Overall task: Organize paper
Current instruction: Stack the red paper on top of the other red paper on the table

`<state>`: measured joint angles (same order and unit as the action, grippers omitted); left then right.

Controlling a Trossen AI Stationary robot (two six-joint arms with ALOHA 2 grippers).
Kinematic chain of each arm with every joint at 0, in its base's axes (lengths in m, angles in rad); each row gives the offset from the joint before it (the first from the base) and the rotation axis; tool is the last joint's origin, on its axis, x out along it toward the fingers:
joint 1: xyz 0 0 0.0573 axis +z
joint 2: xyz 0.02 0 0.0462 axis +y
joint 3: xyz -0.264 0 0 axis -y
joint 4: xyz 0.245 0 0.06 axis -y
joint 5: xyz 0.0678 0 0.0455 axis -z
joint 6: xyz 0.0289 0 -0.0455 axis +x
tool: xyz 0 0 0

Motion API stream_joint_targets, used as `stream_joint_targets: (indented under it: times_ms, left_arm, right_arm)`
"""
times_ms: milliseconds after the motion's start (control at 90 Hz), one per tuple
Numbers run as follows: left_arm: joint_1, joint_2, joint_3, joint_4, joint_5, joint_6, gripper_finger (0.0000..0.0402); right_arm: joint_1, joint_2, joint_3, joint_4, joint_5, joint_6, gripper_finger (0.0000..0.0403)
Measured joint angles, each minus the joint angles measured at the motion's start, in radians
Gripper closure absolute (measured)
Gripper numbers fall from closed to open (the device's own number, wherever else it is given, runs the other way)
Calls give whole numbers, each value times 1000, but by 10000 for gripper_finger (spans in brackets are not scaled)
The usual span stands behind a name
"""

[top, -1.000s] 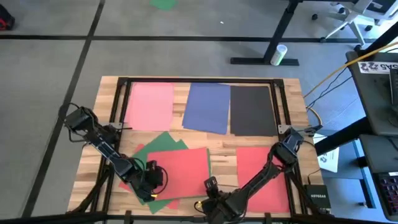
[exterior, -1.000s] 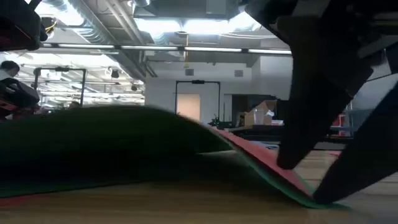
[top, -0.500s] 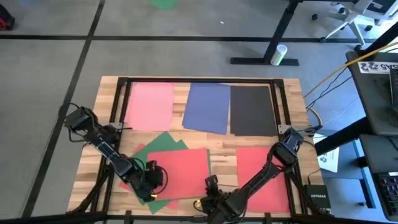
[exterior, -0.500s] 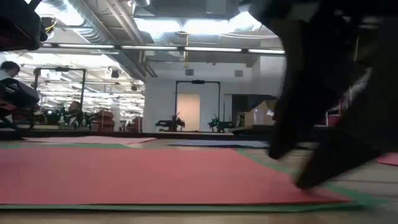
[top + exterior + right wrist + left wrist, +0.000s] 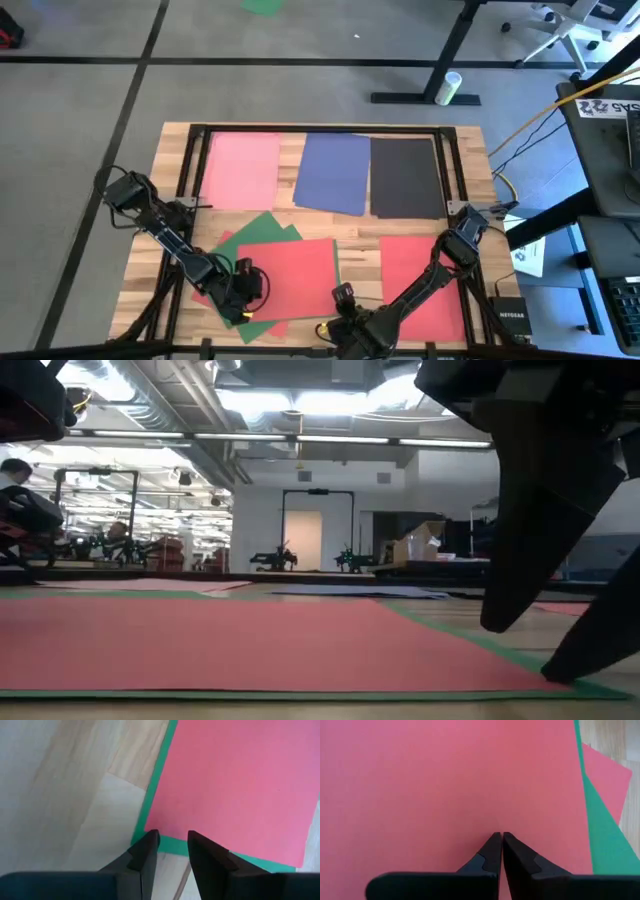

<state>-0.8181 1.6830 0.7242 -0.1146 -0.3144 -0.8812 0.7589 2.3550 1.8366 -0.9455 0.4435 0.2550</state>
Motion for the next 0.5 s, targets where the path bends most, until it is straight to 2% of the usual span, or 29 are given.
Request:
stream_joint_targets:
  times_ms: [167,500]
  left_arm:
    - [0,0,0,0,0,-1,402]
    - [0,0,0,0,0,-1,402]
  right_arm:
    - [0,-3,2,32,-52,-3,302]
    - [0,-3,2,33,-65,-28,302]
